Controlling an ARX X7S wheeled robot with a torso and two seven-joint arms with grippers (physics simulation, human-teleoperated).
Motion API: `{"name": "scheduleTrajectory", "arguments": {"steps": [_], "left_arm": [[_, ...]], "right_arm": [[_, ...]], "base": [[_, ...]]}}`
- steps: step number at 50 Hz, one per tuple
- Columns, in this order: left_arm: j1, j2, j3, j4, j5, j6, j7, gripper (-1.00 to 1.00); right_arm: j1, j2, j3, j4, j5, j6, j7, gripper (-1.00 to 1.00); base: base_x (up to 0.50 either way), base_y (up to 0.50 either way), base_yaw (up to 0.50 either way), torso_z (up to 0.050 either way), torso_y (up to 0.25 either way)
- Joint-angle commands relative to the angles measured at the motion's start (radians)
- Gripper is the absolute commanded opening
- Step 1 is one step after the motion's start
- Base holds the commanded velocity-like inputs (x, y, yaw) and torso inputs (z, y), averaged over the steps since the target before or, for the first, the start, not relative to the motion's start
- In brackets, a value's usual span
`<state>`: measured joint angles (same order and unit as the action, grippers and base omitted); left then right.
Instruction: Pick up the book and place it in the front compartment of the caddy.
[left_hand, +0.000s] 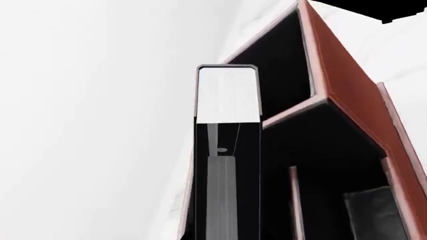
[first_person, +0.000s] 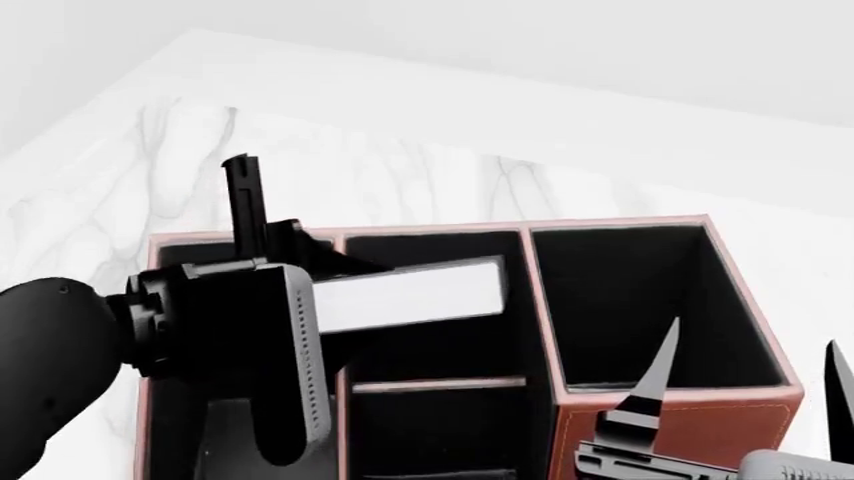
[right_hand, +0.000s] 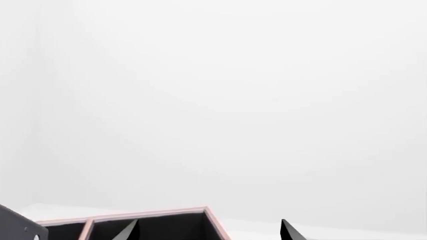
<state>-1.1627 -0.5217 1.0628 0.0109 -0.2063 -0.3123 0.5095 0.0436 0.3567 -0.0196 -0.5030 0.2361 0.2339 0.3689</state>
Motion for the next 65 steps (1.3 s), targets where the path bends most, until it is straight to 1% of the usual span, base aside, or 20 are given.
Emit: {"name": "scheduleTrajectory", "arguments": {"steps": [1,10,14,18,20,29,35,39,45,46,47,49,54,61,65], "left_arm": [[-0.033,0.062,-0.023,-0.099,0.015,-0.006,0.029,-1.0],[-0.049,0.11,-0.026,-0.208,0.008,0.024,0.044,-1.0],[-0.049,0.113,-0.032,-0.207,-0.018,0.012,0.062,-1.0],[-0.047,0.133,-0.038,-0.261,-0.047,0.03,0.095,-1.0],[-0.045,0.132,-0.05,-0.251,-0.087,0.024,0.128,-1.0],[-0.041,0.14,-0.069,-0.263,-0.144,0.042,0.179,-1.0],[-0.04,0.156,-0.07,-0.312,-0.145,0.077,0.194,-1.0],[-0.063,0.195,-0.084,-0.412,-0.156,0.095,0.214,-1.0],[-0.084,0.228,-0.08,-0.507,-0.148,0.101,0.225,-1.0],[-0.095,0.234,-0.073,-0.518,-0.147,0.073,0.227,-1.0],[-0.094,0.235,-0.078,-0.526,-0.148,0.087,0.228,-1.0],[-0.099,0.242,-0.066,-0.548,-0.154,0.068,0.257,-1.0],[-0.095,0.249,-0.05,-0.564,-0.147,0.069,0.271,-1.0],[-0.086,0.277,-0.043,-0.617,-0.149,0.104,0.294,-1.0],[-0.075,0.306,-0.038,-0.678,-0.143,0.144,0.304,-1.0]], "right_arm": [[-0.006,-0.017,0.03,-0.001,-0.004,-0.021,-0.021,1.0],[-0.008,-0.014,0.035,-0.009,0.003,-0.019,-0.017,1.0],[-0.008,-0.012,0.035,-0.01,0.005,-0.019,-0.016,1.0],[-0.008,-0.008,0.047,-0.023,0.016,-0.011,-0.011,1.0],[-0.004,-0.007,0.046,-0.025,0.017,-0.004,-0.009,1.0],[-0.004,-0.006,0.047,-0.021,0.019,-0.009,-0.007,1.0],[0.003,-0.002,0.047,-0.028,0.025,0.005,-0.003,1.0],[0.002,0.0,0.049,-0.034,0.029,0.008,-0.001,1.0],[0.0,0.001,0.054,-0.035,0.036,0.006,0.0,1.0],[-0.001,0.001,0.055,-0.036,0.037,0.006,0.0,1.0],[-0.002,0.002,0.056,-0.038,0.038,0.006,0.0,1.0],[-0.005,0.003,0.058,-0.042,0.041,0.006,0.001,1.0],[-0.003,0.003,0.055,-0.036,0.041,0.004,0.001,1.0],[-0.002,0.005,0.055,-0.036,0.044,0.003,0.002,1.0],[-0.002,0.007,0.058,-0.037,0.048,0.003,0.002,1.0]], "base": [[0.0,0.0,0.0,0.0,0.01],[0.0,0.0,0.0,0.0,0.001],[0.0,0.0,0.0,0.0,0.0],[0.0,0.0,0.0,0.0,0.003],[0.0,0.0,0.0,0.0,0.0],[0.0,0.0,0.0,0.002,0.001],[0.0,0.0,0.0,0.0,0.002],[0.0,0.0,0.0,0.0,0.003],[0.0,0.0,0.0,0.0,0.0],[0.0,0.0,0.0,0.0,0.0],[0.0,0.0,0.0,0.0,0.01],[0.0,0.0,0.0,0.0,0.0],[0.0,0.0,0.0,0.0,0.0],[0.0,0.0,0.0,0.0,0.002],[0.0,0.0,0.0,0.0,0.002]]}}
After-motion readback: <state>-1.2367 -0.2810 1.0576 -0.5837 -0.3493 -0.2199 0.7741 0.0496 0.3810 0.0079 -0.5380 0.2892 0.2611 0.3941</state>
